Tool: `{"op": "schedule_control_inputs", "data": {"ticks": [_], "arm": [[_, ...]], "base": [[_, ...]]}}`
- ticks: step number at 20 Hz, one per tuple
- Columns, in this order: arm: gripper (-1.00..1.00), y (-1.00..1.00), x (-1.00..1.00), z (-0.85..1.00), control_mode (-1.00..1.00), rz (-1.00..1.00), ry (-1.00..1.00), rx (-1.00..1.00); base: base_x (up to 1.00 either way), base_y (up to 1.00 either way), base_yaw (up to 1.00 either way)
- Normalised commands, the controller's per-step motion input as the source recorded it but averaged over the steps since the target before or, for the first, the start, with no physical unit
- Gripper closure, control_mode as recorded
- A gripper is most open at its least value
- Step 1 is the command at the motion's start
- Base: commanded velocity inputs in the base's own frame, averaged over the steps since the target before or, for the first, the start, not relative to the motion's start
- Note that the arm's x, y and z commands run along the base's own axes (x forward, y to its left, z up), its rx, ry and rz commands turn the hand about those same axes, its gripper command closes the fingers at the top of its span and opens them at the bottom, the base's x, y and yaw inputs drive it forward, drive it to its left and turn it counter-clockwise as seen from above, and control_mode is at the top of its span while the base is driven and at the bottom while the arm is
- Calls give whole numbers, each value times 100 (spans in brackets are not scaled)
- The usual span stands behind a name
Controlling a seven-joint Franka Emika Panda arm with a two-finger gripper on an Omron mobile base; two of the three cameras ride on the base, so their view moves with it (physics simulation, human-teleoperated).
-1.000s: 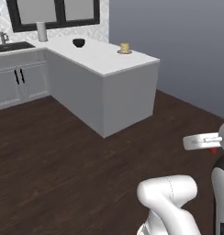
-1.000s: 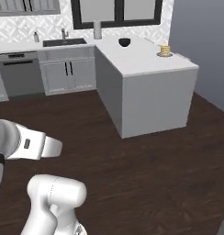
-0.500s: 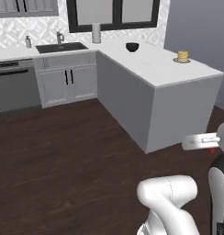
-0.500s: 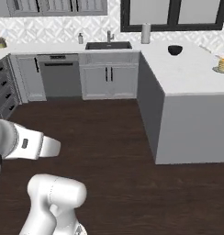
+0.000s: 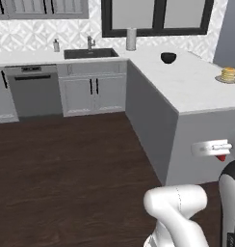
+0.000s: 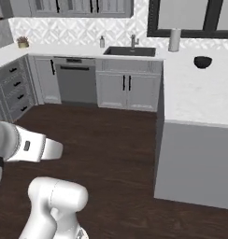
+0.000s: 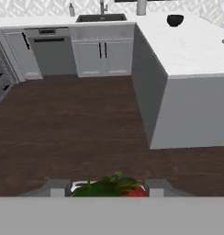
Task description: Take the strawberry from the fridge and place it on top of the pancake, located on the dining counter.
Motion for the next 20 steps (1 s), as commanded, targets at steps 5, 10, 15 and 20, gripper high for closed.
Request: {"op": "schedule_control_inputs", "data": {"ticks": [5, 10, 15, 20], "arm": [[100, 0, 0, 0, 100, 0, 0, 0], [100, 0, 0, 0, 100, 0, 0, 0], [100, 0, 0, 0, 100, 0, 0, 0], [100, 0, 0, 0, 100, 0, 0, 0]], "base": [[23, -100, 46], [0, -100, 48], [0, -100, 47], [-52, -100, 48]]}}
